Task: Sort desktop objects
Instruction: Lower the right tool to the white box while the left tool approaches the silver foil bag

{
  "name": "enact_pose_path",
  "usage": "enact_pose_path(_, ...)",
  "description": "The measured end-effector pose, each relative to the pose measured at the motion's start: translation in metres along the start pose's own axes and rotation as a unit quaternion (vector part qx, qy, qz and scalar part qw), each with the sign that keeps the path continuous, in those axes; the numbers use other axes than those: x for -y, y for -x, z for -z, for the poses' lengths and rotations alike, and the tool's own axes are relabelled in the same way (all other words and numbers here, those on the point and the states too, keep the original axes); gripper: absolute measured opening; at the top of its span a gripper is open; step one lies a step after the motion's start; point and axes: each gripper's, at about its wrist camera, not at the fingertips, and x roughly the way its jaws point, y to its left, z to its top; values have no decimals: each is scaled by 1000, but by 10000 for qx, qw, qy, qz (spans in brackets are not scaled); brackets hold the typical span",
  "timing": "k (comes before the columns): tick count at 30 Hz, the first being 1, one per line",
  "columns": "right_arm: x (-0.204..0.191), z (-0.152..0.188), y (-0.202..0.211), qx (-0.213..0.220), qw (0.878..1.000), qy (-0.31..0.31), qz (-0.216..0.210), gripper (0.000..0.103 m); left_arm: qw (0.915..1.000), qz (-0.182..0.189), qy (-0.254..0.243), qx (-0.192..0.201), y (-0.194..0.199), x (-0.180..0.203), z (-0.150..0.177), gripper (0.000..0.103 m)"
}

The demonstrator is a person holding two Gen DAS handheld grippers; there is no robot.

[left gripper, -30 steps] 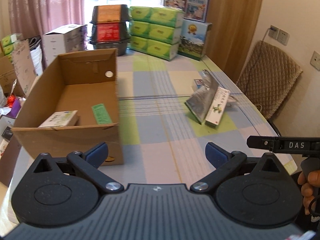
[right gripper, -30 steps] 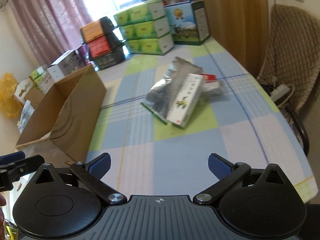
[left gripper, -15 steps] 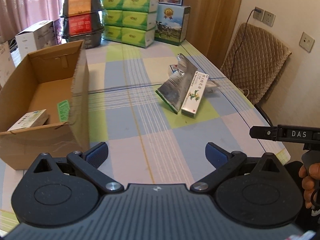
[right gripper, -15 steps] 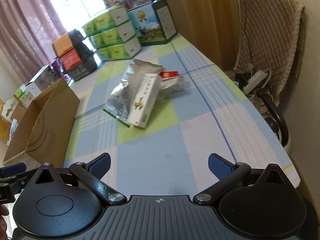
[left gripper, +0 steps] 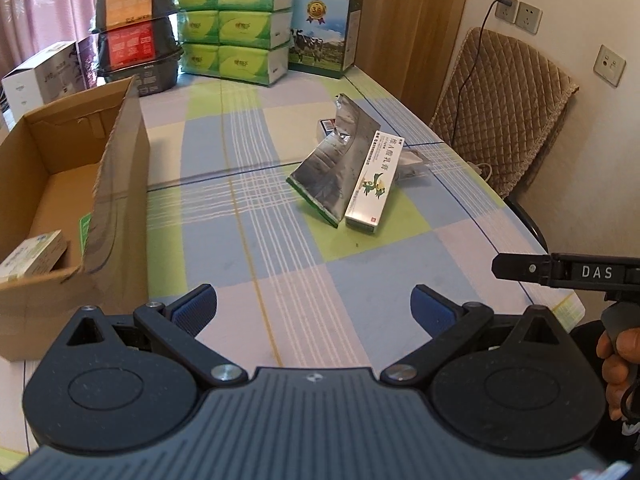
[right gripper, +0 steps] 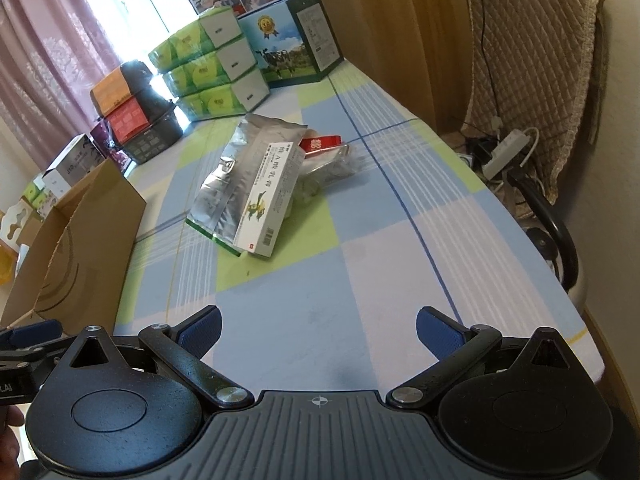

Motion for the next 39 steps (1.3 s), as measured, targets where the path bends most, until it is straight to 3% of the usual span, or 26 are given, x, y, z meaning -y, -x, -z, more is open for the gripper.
enact_pose_path(14,-22,-35,-46,109,9992,306,-216,100,9990,-110,-434,-19,-42,-9,-46,101)
enact_pose_path(21,-41,-53,-88,29,9982,500,-336,86,9982,-209,-540,-126,-63,-23,-62,101)
enact_pose_path(30,-46,-76,-146,-193,9992,270,-242,67,9972,-266,-684,-146,-87,-35,-76,101)
enact_pose_path(39,-46,-81,-172,-363,9987,322,-175,49,9973,-198,-698,-140,-95,-37,-80,101)
